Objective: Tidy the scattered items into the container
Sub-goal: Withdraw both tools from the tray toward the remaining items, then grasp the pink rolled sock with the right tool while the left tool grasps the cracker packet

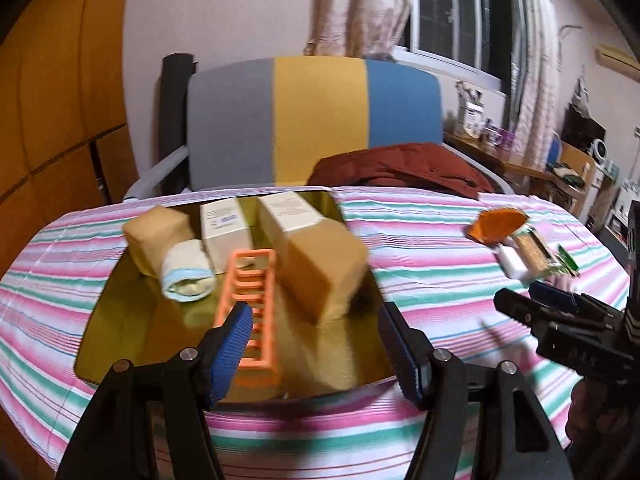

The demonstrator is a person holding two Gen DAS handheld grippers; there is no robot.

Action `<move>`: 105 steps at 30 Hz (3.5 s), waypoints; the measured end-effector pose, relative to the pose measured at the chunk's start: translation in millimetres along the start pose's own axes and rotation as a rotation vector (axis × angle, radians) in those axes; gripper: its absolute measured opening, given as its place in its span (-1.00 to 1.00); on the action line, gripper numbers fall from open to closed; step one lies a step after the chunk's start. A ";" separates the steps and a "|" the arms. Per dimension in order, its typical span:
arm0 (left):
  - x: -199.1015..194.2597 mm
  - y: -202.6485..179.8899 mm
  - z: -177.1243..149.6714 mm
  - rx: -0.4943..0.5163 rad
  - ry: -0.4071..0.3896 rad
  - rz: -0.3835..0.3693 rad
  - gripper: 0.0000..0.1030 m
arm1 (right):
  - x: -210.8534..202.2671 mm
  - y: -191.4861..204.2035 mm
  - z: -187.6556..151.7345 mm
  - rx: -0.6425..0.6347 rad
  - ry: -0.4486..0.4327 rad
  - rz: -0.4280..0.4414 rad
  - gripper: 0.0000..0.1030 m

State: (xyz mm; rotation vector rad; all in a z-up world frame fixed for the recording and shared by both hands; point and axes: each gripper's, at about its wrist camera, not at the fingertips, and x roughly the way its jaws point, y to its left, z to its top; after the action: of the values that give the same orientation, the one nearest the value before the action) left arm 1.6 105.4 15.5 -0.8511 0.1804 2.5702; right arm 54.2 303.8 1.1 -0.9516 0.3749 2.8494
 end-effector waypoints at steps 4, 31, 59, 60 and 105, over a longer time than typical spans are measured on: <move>-2.6 -23.9 -1.6 0.044 0.002 -0.034 0.29 | -16.0 -34.2 -6.9 0.060 -0.022 -0.047 0.50; 40.1 -149.8 -53.2 0.302 0.126 -0.259 0.29 | -81.4 -186.6 -49.0 0.263 -0.082 -0.307 0.62; 54.1 -146.0 -65.5 0.246 0.141 -0.339 0.51 | -29.0 -185.6 -39.5 0.168 -0.004 -0.249 -0.34; 54.2 -144.6 -62.7 0.230 0.151 -0.347 0.51 | -29.2 -187.2 -39.9 0.179 -0.009 -0.247 -0.34; 193.2 -295.0 66.3 0.182 0.327 -0.492 0.23 | -25.1 -197.3 -45.9 0.222 -0.069 -0.180 -0.21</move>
State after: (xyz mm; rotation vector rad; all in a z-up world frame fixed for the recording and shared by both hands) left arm -45.9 456.1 -43.3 -1.0850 0.2601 1.9221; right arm 137.1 480.7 -58.0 -0.7999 0.5541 2.6045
